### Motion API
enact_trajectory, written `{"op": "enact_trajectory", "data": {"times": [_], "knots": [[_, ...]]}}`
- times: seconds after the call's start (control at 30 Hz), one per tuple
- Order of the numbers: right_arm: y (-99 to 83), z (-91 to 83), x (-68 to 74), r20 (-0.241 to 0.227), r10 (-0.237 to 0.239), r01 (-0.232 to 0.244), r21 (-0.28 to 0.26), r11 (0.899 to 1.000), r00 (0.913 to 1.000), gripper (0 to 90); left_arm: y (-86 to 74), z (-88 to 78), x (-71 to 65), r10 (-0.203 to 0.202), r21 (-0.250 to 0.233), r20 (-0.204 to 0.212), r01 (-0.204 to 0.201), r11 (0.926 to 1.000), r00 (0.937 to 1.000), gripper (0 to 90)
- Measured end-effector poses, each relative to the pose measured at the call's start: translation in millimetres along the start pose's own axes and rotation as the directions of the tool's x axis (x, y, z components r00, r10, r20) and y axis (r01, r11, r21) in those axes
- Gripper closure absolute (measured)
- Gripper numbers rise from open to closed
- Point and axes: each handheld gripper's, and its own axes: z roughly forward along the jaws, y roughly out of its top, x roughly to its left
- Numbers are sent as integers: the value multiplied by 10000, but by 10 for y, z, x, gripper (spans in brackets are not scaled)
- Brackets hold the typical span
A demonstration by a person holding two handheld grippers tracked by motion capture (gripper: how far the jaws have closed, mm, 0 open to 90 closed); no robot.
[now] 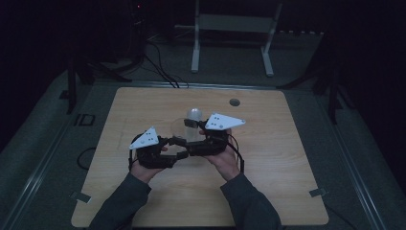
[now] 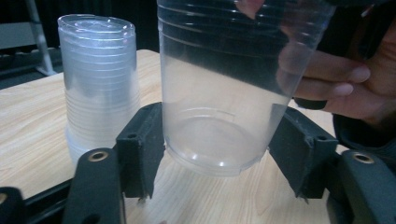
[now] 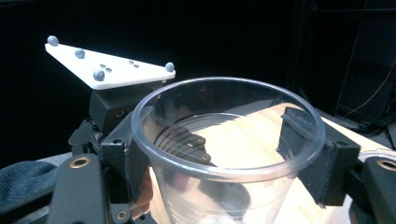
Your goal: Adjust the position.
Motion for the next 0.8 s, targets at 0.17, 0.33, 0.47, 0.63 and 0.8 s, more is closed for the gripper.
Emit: {"op": "enact_trajectory", "data": {"times": [0.17, 0.33, 0.47, 0.63, 0.8], "knots": [[0, -5, -1, 101, -76, 76, 35, 10000, 9999, 273, 6, -12, 4, 36, -6, -166, -36, 10000, 9999, 317], [-4, -16, -10, 247, -126, 124, 71, 9999, 9996, 273, 17, -39, 12, 90, -36, -295, -91, 10000, 9995, 292], [-12, -30, -21, 345, -147, 144, 82, 9999, 9993, 273, 27, -75, 23, 89, -131, -358, -93, 9999, 9993, 288], [-14, -54, -32, 424, -159, 156, 81, 9998, 9990, 273, 31, -99, 34, 129, -130, -410, -134, 9998, 9991, 285], [-25, -72, -39, 530, -250, 244, 128, 9996, 9983, 273, 28, -122, 53, 97, -123, -543, -104, 9999, 9985, 286]]}}
